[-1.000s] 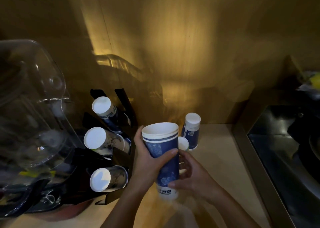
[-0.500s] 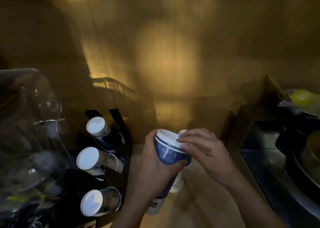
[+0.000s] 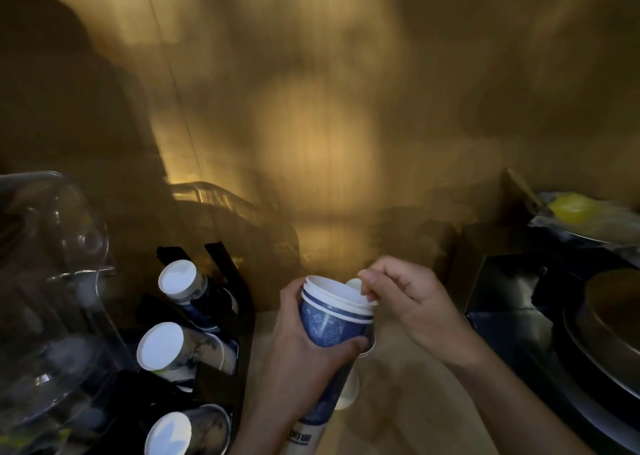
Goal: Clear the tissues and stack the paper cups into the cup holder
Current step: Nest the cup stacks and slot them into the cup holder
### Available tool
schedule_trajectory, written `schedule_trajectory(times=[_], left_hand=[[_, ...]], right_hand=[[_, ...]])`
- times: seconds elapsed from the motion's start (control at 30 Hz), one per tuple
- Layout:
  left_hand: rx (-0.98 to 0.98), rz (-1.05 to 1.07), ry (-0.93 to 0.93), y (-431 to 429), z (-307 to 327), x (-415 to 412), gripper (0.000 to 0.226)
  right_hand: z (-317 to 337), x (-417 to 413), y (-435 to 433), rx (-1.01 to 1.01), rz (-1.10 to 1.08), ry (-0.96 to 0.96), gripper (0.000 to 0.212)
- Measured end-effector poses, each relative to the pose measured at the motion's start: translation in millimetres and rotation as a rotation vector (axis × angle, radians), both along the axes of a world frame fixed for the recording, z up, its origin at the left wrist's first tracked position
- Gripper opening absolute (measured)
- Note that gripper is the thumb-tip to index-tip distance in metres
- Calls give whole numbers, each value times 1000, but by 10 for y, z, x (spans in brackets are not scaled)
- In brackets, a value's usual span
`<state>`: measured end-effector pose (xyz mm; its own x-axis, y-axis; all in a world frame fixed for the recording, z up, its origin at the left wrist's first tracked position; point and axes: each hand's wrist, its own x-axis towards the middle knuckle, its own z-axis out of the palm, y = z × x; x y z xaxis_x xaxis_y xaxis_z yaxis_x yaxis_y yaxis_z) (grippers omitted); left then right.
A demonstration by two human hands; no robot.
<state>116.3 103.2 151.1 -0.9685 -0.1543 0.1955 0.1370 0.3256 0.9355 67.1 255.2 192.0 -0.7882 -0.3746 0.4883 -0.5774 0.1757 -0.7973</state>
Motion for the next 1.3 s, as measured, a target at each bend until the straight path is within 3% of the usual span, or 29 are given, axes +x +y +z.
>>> schedule_trajectory(times=[0.1, 0.23, 0.47, 0.73, 0.9, 0.93, 1.0, 1.13, 1.23, 1.3], left_hand=[[-25, 3, 26, 9, 23, 11, 84], [-55, 14, 56, 20, 60, 8, 89], [-134, 24, 20, -109, 62, 50, 103], [-146, 51, 44, -213, 5, 57, 95], [-203, 69, 70, -275, -82, 46, 91], [-227, 81, 78, -295, -100, 44, 91], [-298, 102, 93, -341, -129, 36, 90], [-364, 111, 101, -410, -138, 9, 90], [-324, 92, 93, -421, -148, 8, 89], [-307, 54, 82, -390, -161, 14, 87]], right_hand=[[17, 27, -55, 224, 20, 161, 18], [-65, 31, -146, 272, 31, 226, 24], [53, -179, -27, -133, -131, -1, 30], [74, -335, 101, -229, -152, 7, 41], [-10, -317, 8, -200, -69, -82, 10], [-13, -320, 10, -179, -55, -77, 19], [-8, -310, 22, 5, -26, 22, 40], [-39, -284, -1, 432, 20, 339, 56], [-129, -292, -116, 805, -127, 528, 88], [-197, -292, -232, 906, -288, 519, 98]])
